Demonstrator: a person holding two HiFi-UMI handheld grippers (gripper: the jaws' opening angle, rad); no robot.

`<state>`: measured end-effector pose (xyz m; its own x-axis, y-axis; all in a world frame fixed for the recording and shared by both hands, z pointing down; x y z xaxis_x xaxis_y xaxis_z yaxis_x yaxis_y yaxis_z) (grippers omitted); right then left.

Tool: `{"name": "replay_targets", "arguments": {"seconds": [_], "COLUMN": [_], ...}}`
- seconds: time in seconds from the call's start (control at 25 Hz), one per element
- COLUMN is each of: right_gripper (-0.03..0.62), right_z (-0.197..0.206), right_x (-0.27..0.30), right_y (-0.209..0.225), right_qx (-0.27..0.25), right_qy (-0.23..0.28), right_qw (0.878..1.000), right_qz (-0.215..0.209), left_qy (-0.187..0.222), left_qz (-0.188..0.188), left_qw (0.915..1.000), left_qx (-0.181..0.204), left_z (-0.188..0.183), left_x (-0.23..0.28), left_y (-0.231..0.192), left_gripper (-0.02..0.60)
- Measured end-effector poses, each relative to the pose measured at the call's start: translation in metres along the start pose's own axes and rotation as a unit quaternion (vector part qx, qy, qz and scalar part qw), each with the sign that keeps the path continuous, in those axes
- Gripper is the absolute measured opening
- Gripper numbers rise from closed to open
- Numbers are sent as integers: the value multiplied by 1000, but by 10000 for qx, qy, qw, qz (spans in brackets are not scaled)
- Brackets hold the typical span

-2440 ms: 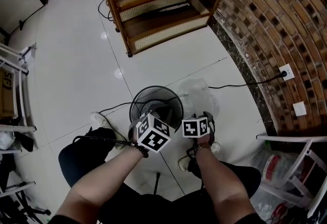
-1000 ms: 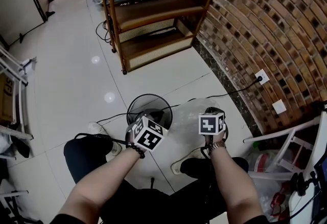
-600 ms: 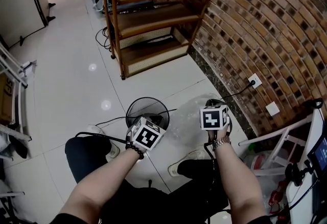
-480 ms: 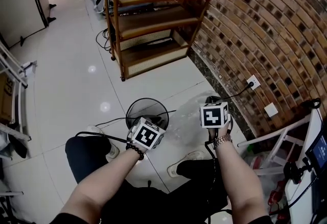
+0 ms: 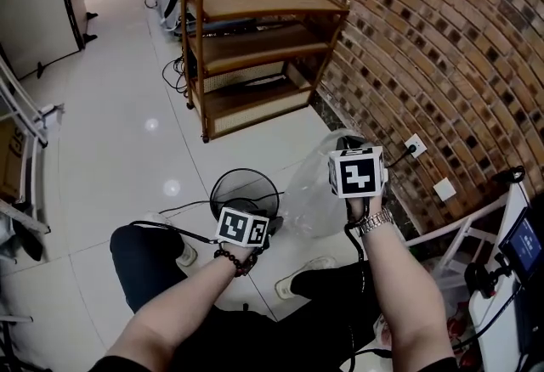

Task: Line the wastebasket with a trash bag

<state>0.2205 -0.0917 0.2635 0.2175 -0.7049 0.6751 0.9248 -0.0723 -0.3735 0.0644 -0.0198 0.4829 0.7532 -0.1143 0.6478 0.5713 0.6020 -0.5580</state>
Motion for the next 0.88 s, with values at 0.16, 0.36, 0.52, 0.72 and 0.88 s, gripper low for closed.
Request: {"name": "replay_targets", "arguments": {"seconds": [0.16,0.36,0.52,0.72,0.88], "right_gripper": [2,2,2,2,3], "right_z": [-20,-32,-42,-48,-40], "right_x": [-18,-30,-38,-45,-39], "right_y": [-13,-21,-26,-33,-39], "right_qx": [-83,-43,67,206,319], "right_qy": [260,386,479,524,424], "right_qw": [9995,9986,9973,9959,9948], "right_qz": [-147,-350,-550,-714,-864], "left_qy": [134,181,373,952,1270], "left_qz": [377,562,762,942,785], "left_qw": [9962,9857,9709,9545,9552], "left_qx": [-773,-1580,-2240,-2665,-2554], "left_z": [11,31,43,36,23], "left_x": [4,9,10,-7,-30], "left_y": [-5,-18,-27,-36,-46], "left_gripper": [225,241,241,236,124]}}
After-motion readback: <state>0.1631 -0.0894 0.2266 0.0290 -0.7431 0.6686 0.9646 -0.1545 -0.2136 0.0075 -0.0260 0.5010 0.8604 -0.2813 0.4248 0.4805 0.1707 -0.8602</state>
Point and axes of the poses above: the fingertips, and each gripper's own axes: x forward along the fingers, y to its right, z out of its underside, the point moved 4 cm from there along -x, backward along the fingers, and after that the axes turned 11 degrees about -y, right-handed, at the moved point
